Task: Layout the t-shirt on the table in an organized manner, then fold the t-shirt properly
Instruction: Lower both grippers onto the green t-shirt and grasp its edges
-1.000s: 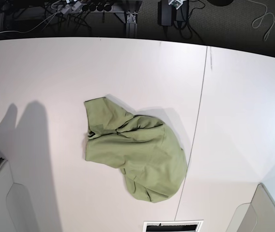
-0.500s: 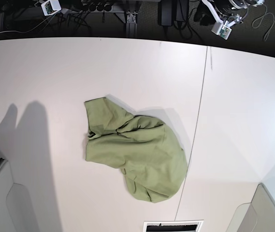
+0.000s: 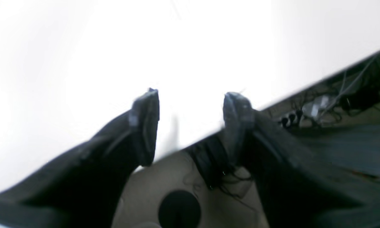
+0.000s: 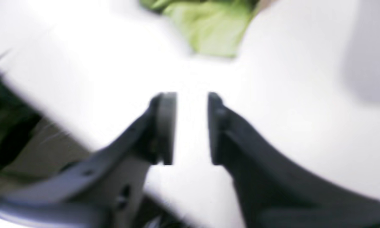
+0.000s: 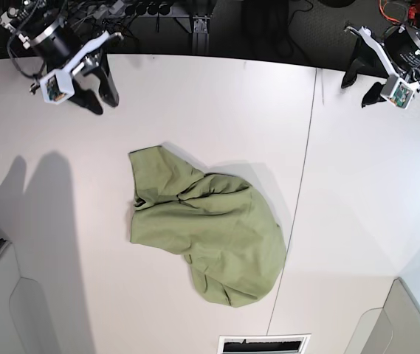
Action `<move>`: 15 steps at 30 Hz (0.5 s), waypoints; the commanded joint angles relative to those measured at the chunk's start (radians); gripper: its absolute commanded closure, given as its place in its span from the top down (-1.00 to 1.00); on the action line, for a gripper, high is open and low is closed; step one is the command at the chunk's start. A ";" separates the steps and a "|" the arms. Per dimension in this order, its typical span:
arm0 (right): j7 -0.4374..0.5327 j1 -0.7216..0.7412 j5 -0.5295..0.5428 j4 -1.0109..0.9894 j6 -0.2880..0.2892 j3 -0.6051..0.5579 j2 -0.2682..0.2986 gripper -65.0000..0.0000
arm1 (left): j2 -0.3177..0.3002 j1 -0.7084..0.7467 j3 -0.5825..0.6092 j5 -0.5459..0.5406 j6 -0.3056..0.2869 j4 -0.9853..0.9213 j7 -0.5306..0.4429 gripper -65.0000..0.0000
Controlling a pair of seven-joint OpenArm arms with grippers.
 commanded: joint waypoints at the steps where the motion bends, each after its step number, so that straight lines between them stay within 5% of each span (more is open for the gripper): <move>1: -0.005 0.035 0.011 0.016 -0.049 0.006 0.006 -0.31 | -0.019 -0.017 0.004 -0.015 -0.002 0.008 -0.024 0.11; 5: -0.085 0.160 0.001 -0.025 -0.196 0.006 -0.013 -0.25 | -0.026 -0.122 0.082 -0.013 -0.002 -0.026 -0.024 0.11; 15: -0.085 0.403 0.001 -0.328 -0.175 0.006 -0.133 -0.25 | -0.026 -0.461 0.334 0.068 0.033 -0.276 -0.024 0.11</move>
